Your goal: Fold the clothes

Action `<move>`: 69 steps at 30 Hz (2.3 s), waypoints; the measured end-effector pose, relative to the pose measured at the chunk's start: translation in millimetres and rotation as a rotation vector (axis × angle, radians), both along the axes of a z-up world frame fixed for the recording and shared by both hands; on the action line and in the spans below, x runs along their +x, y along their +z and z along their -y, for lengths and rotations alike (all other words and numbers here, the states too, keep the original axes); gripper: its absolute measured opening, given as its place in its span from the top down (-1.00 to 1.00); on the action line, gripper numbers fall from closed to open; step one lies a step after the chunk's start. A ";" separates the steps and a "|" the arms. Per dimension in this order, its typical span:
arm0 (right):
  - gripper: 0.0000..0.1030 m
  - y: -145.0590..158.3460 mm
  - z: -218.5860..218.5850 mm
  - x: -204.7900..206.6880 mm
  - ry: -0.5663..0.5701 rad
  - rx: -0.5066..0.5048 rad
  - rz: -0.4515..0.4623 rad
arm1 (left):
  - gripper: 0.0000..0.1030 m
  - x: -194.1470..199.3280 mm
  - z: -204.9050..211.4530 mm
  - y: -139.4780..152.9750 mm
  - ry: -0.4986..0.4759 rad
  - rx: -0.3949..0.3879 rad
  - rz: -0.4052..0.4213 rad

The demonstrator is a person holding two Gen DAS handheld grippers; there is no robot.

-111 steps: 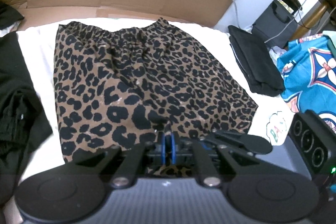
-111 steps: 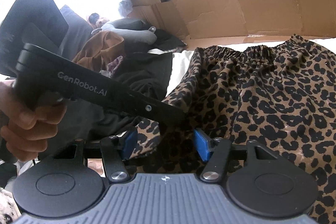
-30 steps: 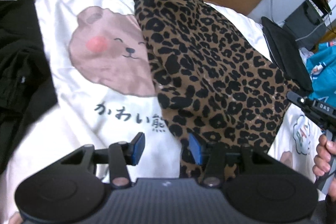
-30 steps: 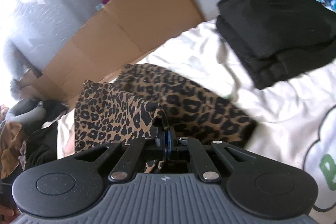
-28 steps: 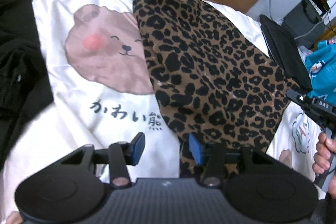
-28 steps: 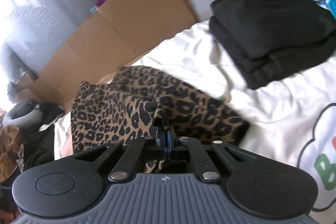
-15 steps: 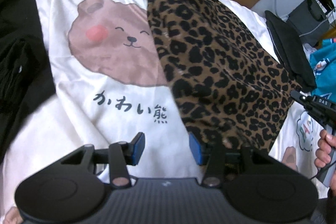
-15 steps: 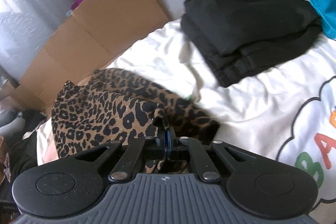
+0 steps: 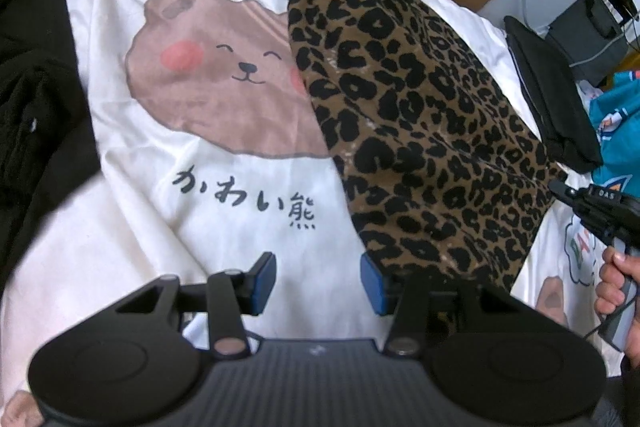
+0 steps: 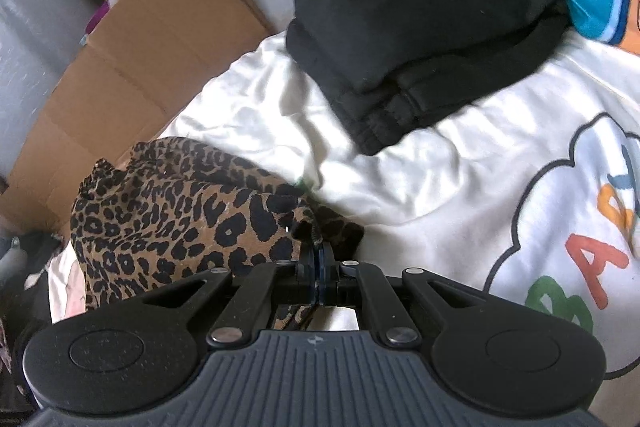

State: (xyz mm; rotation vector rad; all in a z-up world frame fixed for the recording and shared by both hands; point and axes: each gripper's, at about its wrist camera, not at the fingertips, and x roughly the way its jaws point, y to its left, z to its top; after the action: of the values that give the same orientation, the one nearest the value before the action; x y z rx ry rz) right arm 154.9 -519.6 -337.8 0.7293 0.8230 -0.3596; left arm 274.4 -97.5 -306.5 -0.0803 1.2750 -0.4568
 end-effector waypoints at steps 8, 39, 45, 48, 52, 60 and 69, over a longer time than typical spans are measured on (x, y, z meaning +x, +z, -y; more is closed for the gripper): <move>0.94 -1.3 4.2 -4.3 -0.031 0.036 -0.025 | 0.04 -6.7 2.0 -11.5 -0.053 0.001 -0.038; -0.08 53.8 -124.7 -28.5 0.581 0.039 0.194 | -0.09 -25.6 23.4 10.6 -0.115 -0.182 -0.041; -0.13 56.0 -146.8 -28.0 0.715 0.073 0.225 | -0.09 -25.6 24.5 11.1 -0.091 -0.201 -0.043; -0.13 53.0 -155.9 -26.0 0.765 0.075 0.214 | -0.09 -26.7 26.0 15.2 -0.106 -0.219 -0.038; 0.43 46.2 -168.6 -20.9 0.828 0.029 0.171 | -0.09 -28.5 26.7 16.7 -0.107 -0.228 -0.036; 0.93 47.3 -147.4 -17.7 0.728 0.058 0.200 | -0.09 -45.3 31.8 11.8 -0.192 -0.178 -0.054; 0.93 45.6 -139.8 -14.5 0.698 0.082 0.209 | -0.10 -42.6 57.0 10.6 -0.216 -0.145 -0.019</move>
State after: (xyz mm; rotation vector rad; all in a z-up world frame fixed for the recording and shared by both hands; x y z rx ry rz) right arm 140.4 -379.8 -292.2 0.5029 0.8420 0.3722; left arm 231.8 -154.5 -295.9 -0.0689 1.2737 -0.7362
